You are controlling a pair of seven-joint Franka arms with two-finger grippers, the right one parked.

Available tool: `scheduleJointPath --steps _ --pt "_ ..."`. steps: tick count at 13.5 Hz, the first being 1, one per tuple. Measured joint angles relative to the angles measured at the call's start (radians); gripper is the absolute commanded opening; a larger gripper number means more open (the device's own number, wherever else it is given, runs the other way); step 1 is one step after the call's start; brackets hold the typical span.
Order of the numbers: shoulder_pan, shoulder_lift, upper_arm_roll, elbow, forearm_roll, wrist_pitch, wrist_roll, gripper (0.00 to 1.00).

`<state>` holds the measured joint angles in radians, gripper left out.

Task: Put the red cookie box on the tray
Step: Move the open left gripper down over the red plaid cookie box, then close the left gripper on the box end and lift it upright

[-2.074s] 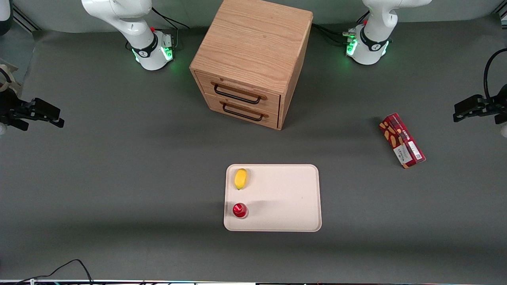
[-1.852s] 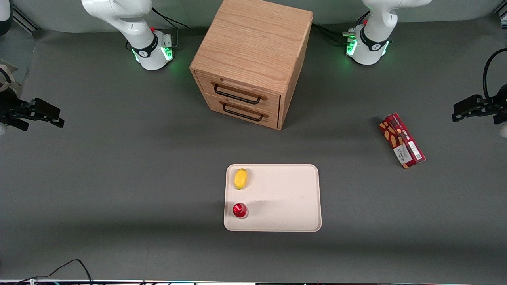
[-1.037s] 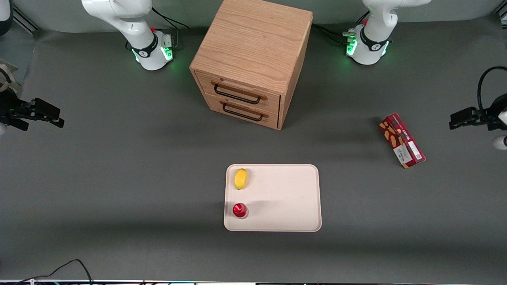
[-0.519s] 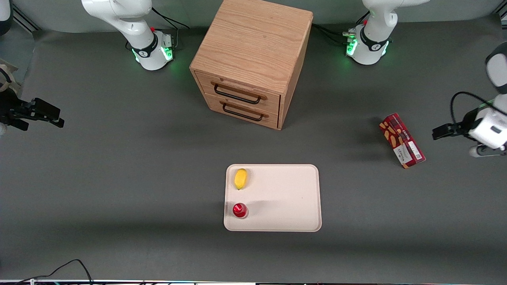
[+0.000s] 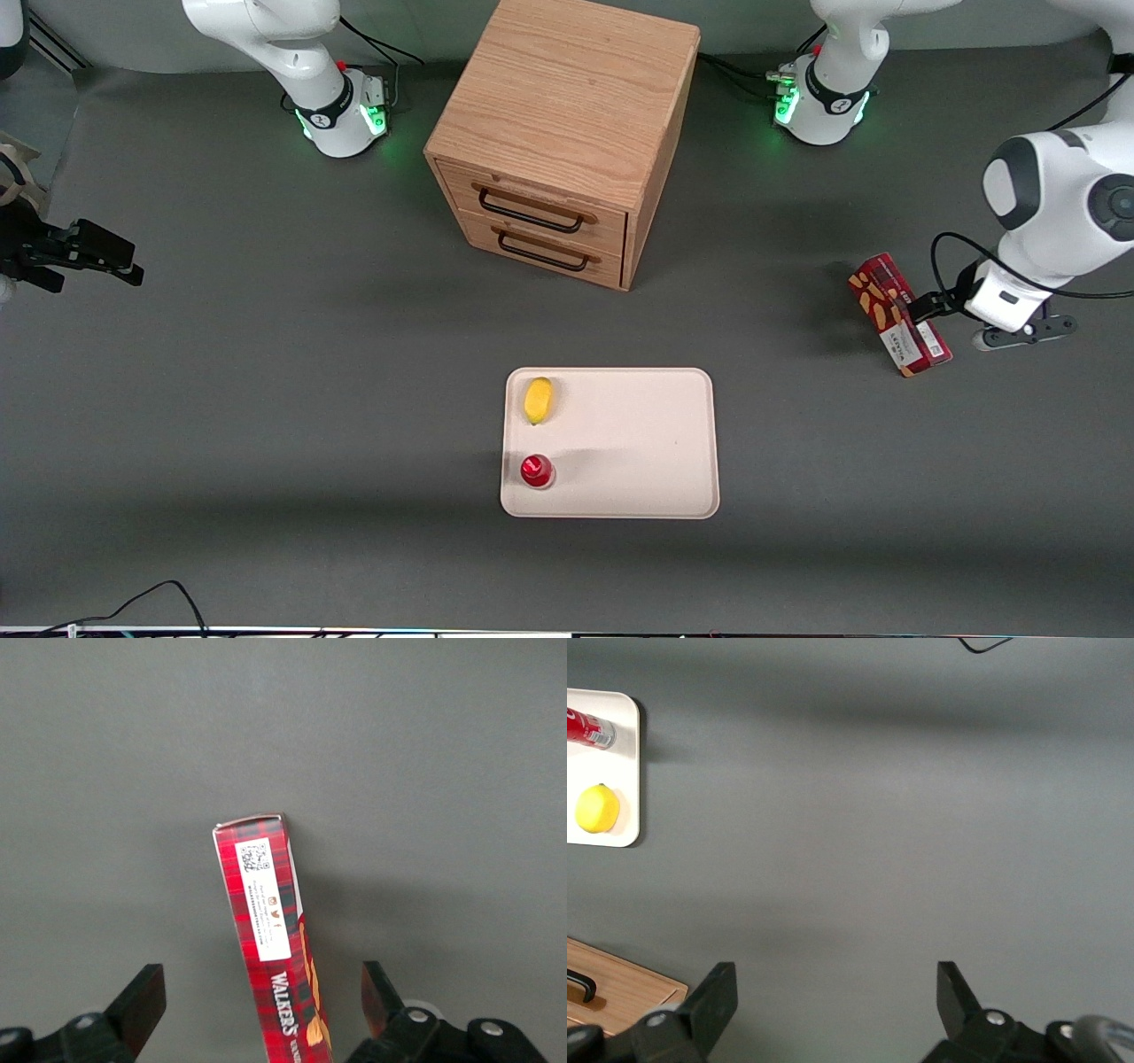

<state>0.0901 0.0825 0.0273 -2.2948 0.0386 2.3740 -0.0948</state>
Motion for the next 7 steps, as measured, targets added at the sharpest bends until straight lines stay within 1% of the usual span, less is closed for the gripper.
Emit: scheduleJointPath --steps 4,5,6,7 --pt "0.000 0.048 -0.001 -0.056 0.000 0.131 -0.029 0.98" --pt "0.000 0.063 -0.001 -0.068 -0.001 0.163 -0.033 0.97" --pt "0.000 0.076 -0.001 -0.081 -0.001 0.199 -0.036 0.88" --pt "0.000 0.088 -0.001 -0.095 -0.001 0.232 -0.037 0.76"
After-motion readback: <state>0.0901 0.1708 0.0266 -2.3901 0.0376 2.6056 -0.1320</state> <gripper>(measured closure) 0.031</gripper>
